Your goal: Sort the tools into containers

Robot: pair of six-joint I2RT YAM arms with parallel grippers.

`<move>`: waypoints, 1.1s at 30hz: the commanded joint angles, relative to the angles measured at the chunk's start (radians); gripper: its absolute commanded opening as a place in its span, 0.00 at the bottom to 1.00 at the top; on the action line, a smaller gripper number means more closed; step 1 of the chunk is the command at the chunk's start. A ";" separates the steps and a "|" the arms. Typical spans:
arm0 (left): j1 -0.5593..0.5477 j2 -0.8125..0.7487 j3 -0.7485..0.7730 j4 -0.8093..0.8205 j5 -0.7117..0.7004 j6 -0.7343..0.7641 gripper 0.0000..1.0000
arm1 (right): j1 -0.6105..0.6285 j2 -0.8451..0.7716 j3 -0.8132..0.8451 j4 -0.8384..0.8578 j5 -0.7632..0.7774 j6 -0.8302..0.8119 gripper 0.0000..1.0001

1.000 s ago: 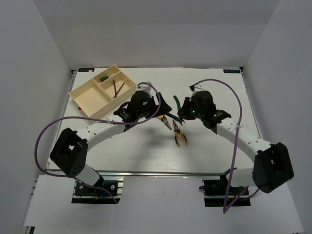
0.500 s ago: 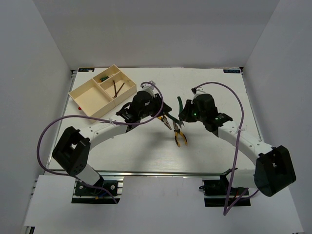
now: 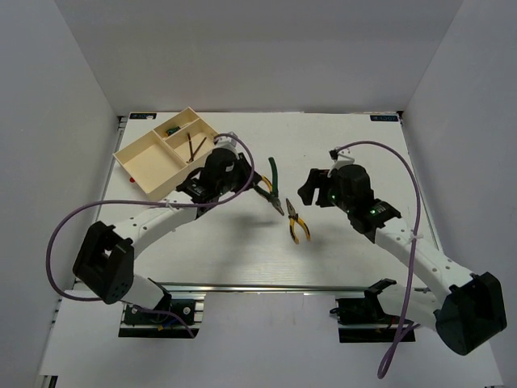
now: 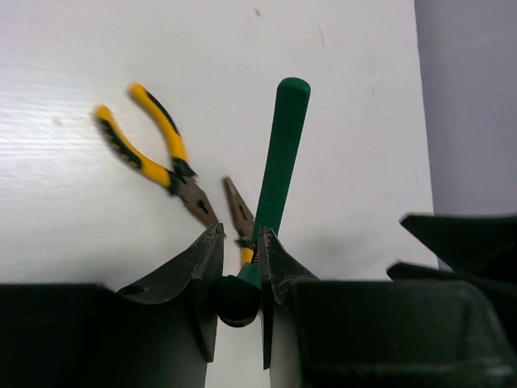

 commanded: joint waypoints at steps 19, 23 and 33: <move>0.671 -0.034 0.250 -0.187 0.176 0.264 0.00 | -0.005 -0.197 -0.213 -0.028 0.043 -0.059 0.83; 0.765 0.020 0.311 -0.204 0.215 0.288 0.00 | -0.004 -0.202 -0.251 -0.017 0.042 -0.063 0.83; 0.926 0.139 0.291 -0.097 0.344 0.296 0.00 | -0.004 -0.220 -0.293 -0.002 0.023 -0.058 0.82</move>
